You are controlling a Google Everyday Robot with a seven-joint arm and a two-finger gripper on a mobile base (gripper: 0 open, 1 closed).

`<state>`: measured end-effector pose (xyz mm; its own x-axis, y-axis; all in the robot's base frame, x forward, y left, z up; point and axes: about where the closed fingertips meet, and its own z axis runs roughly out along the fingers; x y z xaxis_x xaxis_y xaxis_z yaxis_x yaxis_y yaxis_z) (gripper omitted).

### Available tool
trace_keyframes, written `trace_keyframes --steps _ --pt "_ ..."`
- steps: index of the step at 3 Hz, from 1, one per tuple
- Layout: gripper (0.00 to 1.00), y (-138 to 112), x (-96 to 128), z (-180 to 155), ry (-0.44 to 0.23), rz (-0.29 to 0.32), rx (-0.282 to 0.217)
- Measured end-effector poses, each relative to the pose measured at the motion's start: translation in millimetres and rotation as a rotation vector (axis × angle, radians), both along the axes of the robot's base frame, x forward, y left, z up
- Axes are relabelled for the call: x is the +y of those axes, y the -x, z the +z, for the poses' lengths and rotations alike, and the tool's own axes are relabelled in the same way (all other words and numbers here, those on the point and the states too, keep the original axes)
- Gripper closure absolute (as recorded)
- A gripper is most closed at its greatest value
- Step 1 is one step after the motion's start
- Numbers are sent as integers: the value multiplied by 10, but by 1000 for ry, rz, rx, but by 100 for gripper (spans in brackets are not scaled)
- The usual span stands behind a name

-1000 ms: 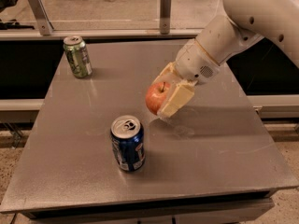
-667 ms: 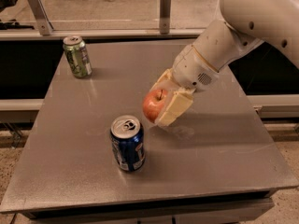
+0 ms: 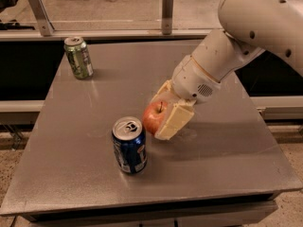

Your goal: Move apple near pepsi can

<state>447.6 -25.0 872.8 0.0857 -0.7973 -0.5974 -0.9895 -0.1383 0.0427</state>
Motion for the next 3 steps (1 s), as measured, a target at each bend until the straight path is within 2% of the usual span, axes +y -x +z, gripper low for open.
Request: trace_keyframes --steps 1,3 --pt "82 68 -5 -81 -7 -6 8" --pt "36 144 -38 -188 -73 -7 2"
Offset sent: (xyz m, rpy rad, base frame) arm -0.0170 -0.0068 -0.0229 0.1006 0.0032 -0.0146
